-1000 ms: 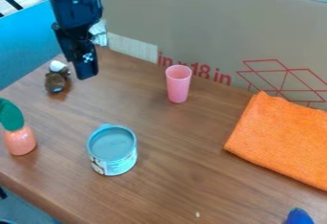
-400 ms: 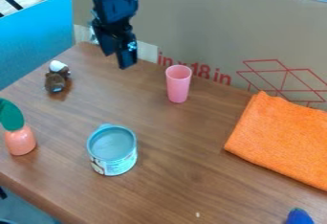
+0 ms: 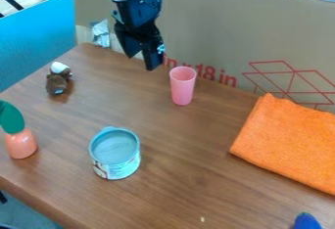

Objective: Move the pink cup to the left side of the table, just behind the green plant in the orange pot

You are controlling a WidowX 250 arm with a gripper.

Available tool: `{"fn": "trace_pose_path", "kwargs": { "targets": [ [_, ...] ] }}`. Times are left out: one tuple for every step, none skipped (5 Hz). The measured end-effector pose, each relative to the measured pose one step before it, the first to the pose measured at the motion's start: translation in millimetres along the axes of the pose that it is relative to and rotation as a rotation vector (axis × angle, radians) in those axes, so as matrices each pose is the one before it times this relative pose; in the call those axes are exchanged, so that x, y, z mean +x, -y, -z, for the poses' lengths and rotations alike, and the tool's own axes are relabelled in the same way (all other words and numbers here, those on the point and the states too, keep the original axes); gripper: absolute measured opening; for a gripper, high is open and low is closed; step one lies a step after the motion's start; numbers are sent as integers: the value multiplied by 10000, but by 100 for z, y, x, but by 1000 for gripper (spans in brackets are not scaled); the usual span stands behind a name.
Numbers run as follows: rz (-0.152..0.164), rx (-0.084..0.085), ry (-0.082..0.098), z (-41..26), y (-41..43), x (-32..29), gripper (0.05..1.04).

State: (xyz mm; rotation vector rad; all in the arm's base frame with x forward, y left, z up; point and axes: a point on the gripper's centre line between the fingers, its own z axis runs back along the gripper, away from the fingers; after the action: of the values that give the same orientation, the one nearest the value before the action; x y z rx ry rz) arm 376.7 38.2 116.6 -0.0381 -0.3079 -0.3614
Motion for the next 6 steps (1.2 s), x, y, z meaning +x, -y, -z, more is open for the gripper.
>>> {"fn": "trace_pose_path", "kwargs": {
  "targets": [
    [-371,51,8,939,661,572,1005],
    [-177,19,128,480,215,1317,1005],
    [-282,3,-118,1036,-101,584,1005],
    [-105,102,-84,553,54,725,1005],
    [-149,62,-95,534,-162,222,1005],
    [-118,-6,68,-128,-24,239,1005]
  ]
}}
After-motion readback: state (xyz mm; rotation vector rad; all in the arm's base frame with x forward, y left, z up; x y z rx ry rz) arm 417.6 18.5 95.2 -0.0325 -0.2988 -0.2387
